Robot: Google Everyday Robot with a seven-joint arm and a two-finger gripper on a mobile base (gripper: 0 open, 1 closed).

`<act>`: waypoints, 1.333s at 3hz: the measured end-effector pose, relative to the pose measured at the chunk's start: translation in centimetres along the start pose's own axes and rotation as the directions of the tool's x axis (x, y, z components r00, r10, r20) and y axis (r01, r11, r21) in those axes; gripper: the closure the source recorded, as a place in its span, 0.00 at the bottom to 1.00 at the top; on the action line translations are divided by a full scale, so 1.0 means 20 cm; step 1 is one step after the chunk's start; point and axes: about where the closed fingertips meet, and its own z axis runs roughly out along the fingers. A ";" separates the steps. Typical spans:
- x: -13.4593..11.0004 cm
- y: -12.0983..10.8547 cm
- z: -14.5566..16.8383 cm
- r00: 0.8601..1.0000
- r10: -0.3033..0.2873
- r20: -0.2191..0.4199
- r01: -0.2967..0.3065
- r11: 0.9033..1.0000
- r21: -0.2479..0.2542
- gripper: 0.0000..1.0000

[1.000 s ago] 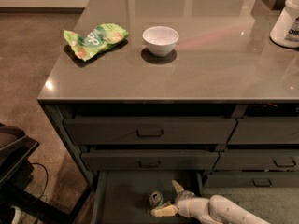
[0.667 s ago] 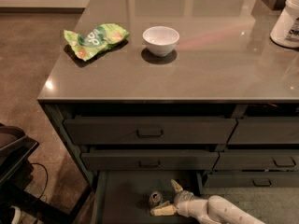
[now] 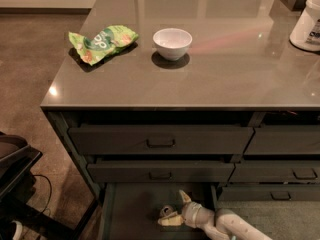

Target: Pick 7up can from bottom drawer and place on counter

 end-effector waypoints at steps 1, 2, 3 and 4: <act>0.08 -0.04 0.08 1.000 0.016 0.003 -0.016 1.000 -0.004 0.00; 0.15 -0.05 0.13 0.999 0.036 -0.003 -0.036 0.999 -0.007 0.00; 0.21 -0.03 0.16 0.998 0.058 -0.009 -0.058 0.998 0.000 0.00; 0.29 -0.01 0.19 0.996 0.087 -0.032 -0.086 0.996 0.022 0.19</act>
Offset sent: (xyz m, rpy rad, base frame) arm 0.0110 0.0119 -0.0577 0.0209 0.0538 -0.0130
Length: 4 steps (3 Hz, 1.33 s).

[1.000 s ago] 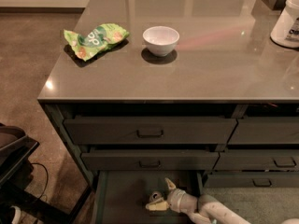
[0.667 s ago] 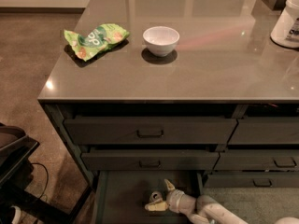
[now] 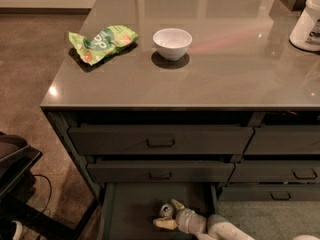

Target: Pick 7up can from bottom drawer and place on counter

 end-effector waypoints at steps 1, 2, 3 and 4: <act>0.00 0.00 0.00 1.000 0.000 -0.001 0.000 1.000 0.002 0.42; 0.00 0.00 0.00 1.000 0.000 -0.001 0.000 1.000 0.002 0.65; 0.00 0.00 0.00 1.000 0.000 -0.001 0.000 1.000 0.002 0.88; 0.00 0.00 0.00 1.000 0.000 -0.001 0.000 1.000 0.002 1.00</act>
Offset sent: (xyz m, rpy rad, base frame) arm 0.0003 -0.0001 -0.0006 -0.0020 0.0006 -0.0017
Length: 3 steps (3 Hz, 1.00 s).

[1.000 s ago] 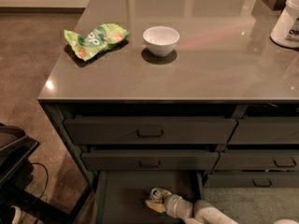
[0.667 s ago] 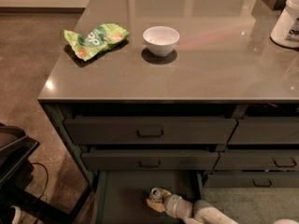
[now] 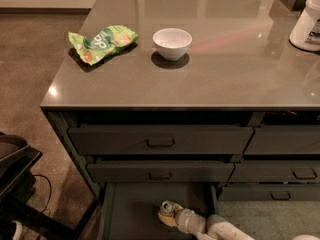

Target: Pick 7up can from bottom drawer and place on counter

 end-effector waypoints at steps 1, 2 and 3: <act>-0.06 0.05 -0.06 0.999 -0.023 -0.036 0.023 1.000 0.003 1.00; -0.10 0.11 -0.25 0.993 -0.027 -0.116 0.031 0.999 0.037 1.00; -0.12 0.21 -0.46 0.987 0.003 -0.159 0.004 0.999 0.046 1.00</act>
Offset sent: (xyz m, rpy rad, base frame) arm -0.0684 -0.0481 0.0776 -0.2211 0.0987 0.0193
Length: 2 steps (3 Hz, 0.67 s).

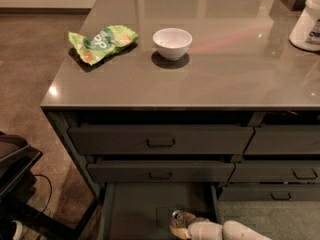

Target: Pick 7up can from bottom drawer and place on counter

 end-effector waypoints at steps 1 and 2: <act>-0.06 0.05 -0.30 0.999 -0.010 0.035 0.008 0.999 0.053 1.00; -0.08 0.05 -0.32 0.999 -0.014 0.033 0.012 0.999 0.042 1.00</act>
Offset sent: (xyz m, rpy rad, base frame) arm -0.0186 -0.0179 0.0363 -0.0070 -0.0342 -0.0149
